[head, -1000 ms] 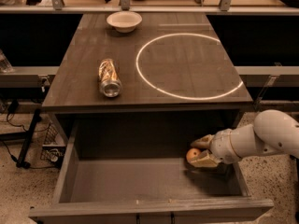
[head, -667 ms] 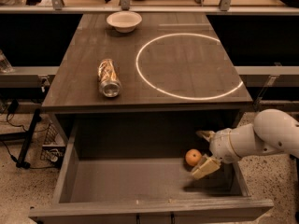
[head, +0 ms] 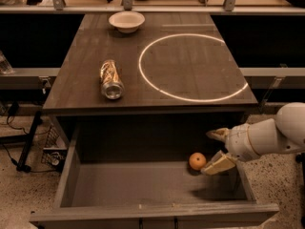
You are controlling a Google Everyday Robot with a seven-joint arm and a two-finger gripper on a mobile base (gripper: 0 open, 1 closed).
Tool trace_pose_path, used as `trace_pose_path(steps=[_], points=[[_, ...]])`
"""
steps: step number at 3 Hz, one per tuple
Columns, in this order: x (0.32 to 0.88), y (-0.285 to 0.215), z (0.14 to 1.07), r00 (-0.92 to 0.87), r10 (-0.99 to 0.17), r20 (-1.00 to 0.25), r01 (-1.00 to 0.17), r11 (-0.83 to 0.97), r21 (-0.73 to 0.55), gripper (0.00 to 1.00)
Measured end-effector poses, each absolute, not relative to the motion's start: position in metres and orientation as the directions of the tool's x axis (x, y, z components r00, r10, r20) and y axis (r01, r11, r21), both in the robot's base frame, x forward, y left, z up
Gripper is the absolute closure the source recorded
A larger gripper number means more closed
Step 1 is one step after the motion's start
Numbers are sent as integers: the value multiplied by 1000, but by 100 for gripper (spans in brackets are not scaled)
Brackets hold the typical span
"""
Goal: Place orange into top drawer
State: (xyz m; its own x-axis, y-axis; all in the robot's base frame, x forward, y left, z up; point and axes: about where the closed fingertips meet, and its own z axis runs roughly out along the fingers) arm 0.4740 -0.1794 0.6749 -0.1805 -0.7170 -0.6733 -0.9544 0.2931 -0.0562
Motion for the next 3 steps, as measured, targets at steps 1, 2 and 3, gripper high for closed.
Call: trace_pose_path(steps=[1, 2, 3], points=[[468, -205, 755, -139, -769, -624, -950, 282, -136, 57], [461, -212, 822, -100, -810, -578, -946, 257, -197, 88], [461, -203, 904, -20, -846, -532, -934, 205, -291, 100]])
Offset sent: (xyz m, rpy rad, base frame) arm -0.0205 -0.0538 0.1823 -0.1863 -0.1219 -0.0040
